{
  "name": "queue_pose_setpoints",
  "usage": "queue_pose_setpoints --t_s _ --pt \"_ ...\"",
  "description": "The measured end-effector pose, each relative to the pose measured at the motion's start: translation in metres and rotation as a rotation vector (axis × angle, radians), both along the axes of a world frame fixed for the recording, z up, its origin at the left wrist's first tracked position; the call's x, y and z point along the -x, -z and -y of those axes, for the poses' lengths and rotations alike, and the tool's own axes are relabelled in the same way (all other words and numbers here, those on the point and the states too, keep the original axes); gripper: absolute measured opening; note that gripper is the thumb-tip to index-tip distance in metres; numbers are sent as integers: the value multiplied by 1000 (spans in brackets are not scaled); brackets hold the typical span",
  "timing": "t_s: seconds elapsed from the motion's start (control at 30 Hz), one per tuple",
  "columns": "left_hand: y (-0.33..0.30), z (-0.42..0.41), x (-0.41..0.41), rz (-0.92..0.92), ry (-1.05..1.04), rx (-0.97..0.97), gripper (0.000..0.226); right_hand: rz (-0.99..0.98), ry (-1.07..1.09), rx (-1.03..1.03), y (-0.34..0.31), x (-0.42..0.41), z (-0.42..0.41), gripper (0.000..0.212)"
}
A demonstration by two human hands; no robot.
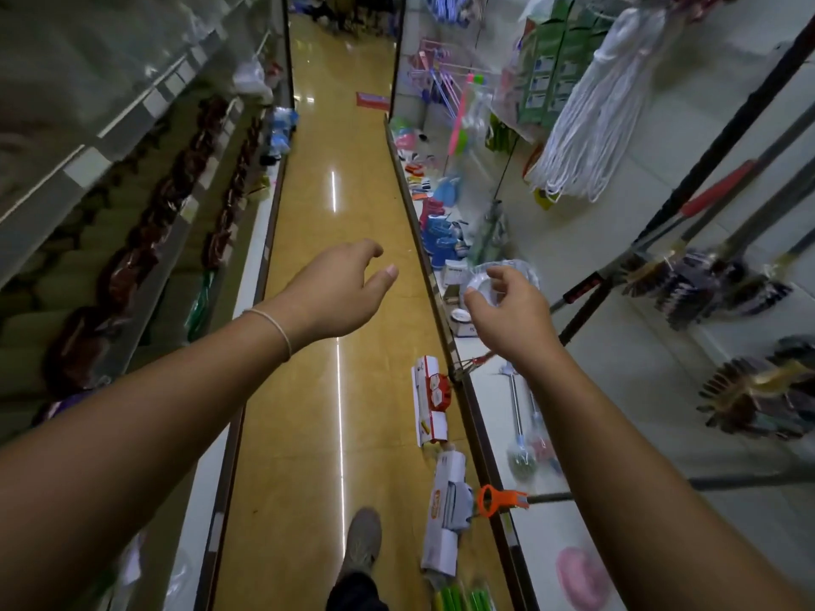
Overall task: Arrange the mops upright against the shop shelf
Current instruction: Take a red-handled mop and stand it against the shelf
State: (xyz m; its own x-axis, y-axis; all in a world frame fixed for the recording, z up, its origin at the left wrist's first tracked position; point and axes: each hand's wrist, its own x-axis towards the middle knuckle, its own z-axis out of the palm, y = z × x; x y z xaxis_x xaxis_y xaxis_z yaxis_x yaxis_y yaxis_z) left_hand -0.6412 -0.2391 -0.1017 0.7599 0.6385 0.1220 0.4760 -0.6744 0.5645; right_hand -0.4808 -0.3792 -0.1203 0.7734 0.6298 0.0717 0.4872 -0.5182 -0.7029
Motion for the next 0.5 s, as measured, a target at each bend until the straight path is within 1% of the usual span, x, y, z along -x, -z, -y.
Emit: queue_pose_setpoints --t_s 0.2,0.27,0.5 --pt "-7 -88 -96 -58 -4 20 51 -15 23 12 2 -101 -82 53" --pt "-13 -112 -129 -63 9 -6 51 -21 53 5 -1 -134 -103 51" --pt "-23 -166 -222 -66 59 -46 49 -8 120 14 -8 -217 -149 49"
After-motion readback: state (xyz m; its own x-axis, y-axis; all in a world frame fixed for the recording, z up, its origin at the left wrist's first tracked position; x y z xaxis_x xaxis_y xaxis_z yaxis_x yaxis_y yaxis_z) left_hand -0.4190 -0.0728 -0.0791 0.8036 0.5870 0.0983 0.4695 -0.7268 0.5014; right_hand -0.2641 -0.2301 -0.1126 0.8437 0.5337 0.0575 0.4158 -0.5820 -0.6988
